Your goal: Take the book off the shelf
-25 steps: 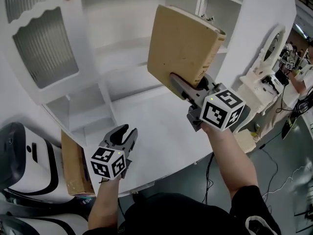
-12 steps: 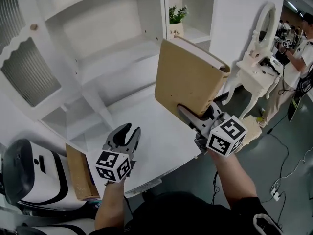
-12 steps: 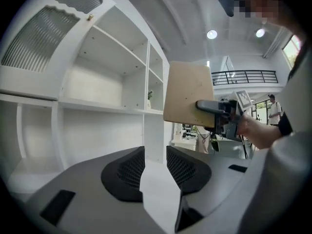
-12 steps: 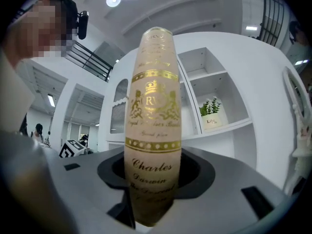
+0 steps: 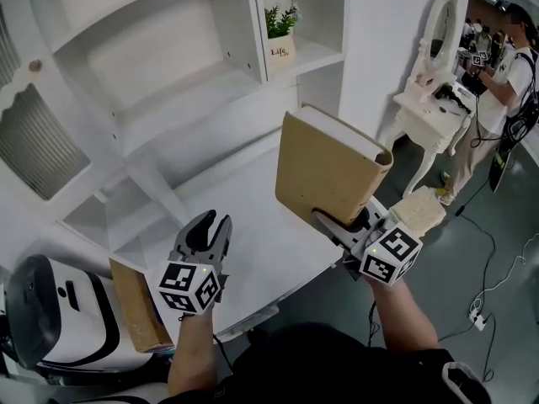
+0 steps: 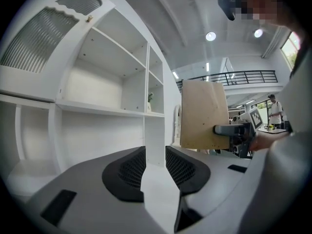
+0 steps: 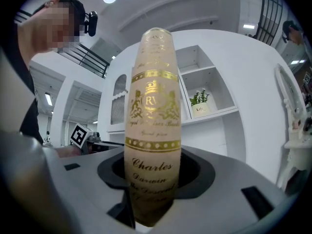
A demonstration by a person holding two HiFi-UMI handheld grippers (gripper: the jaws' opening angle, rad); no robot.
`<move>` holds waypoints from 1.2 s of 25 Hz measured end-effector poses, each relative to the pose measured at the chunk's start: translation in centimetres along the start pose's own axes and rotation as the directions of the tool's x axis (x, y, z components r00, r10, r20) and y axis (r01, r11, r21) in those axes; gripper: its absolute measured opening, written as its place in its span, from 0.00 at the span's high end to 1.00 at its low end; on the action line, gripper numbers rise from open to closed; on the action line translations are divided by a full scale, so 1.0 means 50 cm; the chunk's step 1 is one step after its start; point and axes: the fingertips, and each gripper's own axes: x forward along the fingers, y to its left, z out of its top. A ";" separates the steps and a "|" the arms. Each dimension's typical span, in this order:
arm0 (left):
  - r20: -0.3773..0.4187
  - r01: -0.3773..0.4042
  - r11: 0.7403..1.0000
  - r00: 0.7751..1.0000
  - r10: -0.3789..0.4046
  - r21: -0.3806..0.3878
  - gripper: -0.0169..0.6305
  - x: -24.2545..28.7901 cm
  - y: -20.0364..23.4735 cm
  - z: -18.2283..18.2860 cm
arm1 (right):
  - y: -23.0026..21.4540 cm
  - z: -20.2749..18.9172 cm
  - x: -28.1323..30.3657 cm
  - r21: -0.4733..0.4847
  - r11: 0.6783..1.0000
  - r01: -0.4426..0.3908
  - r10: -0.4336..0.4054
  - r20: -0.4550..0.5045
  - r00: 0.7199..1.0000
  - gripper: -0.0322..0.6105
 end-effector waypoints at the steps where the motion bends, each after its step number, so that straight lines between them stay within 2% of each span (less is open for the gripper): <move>1: 0.000 -0.001 1.000 1.000 0.001 0.000 0.78 0.001 -0.001 -0.002 | 0.000 -0.011 -0.004 0.004 1.000 0.000 0.000 -0.002 1.000 0.62; 7: -0.014 -0.007 1.000 1.000 0.007 -0.008 0.78 -0.003 0.002 -0.025 | 0.010 -0.091 -0.023 -0.022 1.000 -0.002 0.001 -0.062 0.998 0.62; 11: -0.017 -0.020 1.000 1.000 0.020 -0.015 0.79 -0.011 0.012 -0.033 | 0.010 -0.121 -0.030 0.009 1.000 0.006 -0.005 -0.075 0.997 0.62; 16: -0.017 -0.034 0.999 0.999 0.034 -0.014 0.79 -0.025 0.013 -0.041 | 0.003 -0.122 -0.037 0.012 1.000 0.026 -0.025 -0.068 0.997 0.62; 21: -0.025 -0.049 0.999 0.999 0.048 -0.024 0.80 -0.037 0.020 -0.052 | 0.011 -0.113 -0.039 -0.027 0.999 0.030 -0.032 -0.068 0.997 0.63; 30: -0.033 -0.031 0.999 0.999 0.030 -0.018 0.81 -0.036 0.000 -0.051 | 0.013 -0.114 -0.065 -0.032 0.998 0.058 -0.060 -0.064 0.996 0.63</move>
